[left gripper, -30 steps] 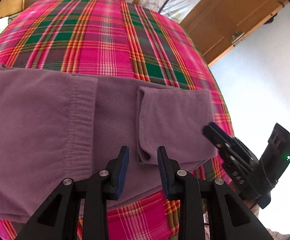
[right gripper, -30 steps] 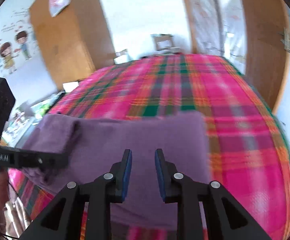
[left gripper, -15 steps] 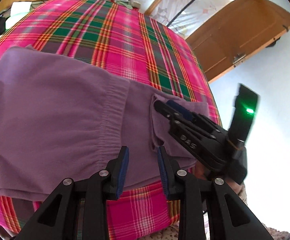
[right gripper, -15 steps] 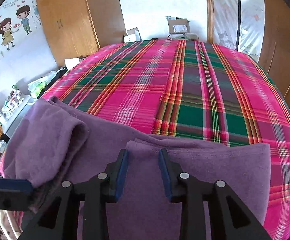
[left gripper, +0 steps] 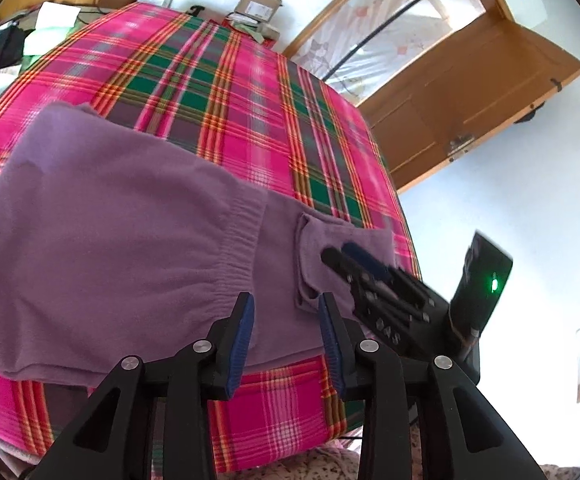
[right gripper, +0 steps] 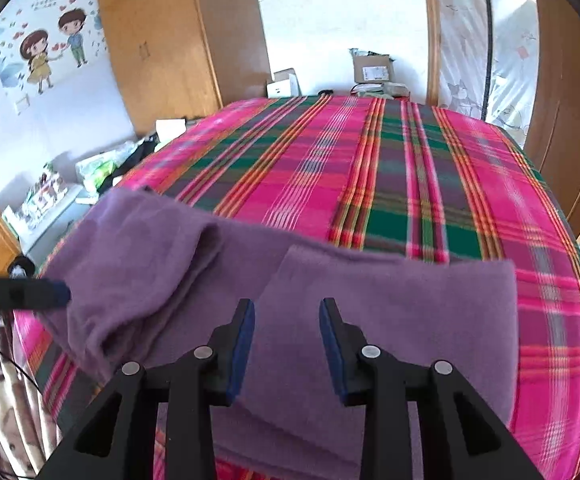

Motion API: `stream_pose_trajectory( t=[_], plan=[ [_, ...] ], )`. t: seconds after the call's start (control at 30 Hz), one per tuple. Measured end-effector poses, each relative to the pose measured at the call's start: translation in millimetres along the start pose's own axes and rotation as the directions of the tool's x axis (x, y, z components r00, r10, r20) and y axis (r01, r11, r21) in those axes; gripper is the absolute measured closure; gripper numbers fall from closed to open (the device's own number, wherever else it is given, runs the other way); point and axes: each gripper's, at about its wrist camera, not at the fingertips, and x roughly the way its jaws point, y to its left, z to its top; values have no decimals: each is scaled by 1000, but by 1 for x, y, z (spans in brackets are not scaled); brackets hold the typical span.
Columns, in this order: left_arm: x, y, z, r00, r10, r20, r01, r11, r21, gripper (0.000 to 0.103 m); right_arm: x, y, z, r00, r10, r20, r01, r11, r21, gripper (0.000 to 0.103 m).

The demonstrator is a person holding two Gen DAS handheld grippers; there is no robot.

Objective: Fold clothes
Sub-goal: 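Withdraw both open grippers from the folded pants, then grasp the purple pants edge with the right gripper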

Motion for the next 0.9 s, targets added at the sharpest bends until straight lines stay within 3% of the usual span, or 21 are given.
stream_pose_trajectory(
  t=[0.23,0.33,0.47,0.53,0.67,0.8,0.9],
  plan=[
    [-18,32,-6,999,39,37,-36,996,-79,68,4,10,-11,999,-53,-5,52,998,-30,68],
    [-28,44,-9,997,54,57,-48,994,-102,68,-6,10,-11,999,-26,20,26,1000,0,67],
    [-40,60,-13,994,71,78,-60,990,-130,68,-5,16,-16,999,-34,-17,34,999,4,66],
    [-46,70,-16,992,90,88,-76,986,-145,68,-15,22,-16,999,-48,18,48,999,-10,66],
    [-64,93,-22,983,132,128,-106,975,-195,68,-31,40,-10,996,65,59,-63,998,-31,66],
    [-78,121,-28,973,176,148,-131,953,-273,68,-30,67,-8,969,244,30,-242,968,-68,66],
    [-87,139,-32,966,195,170,-132,936,-326,68,-19,78,-10,959,282,4,-281,957,-73,60]
  ],
)
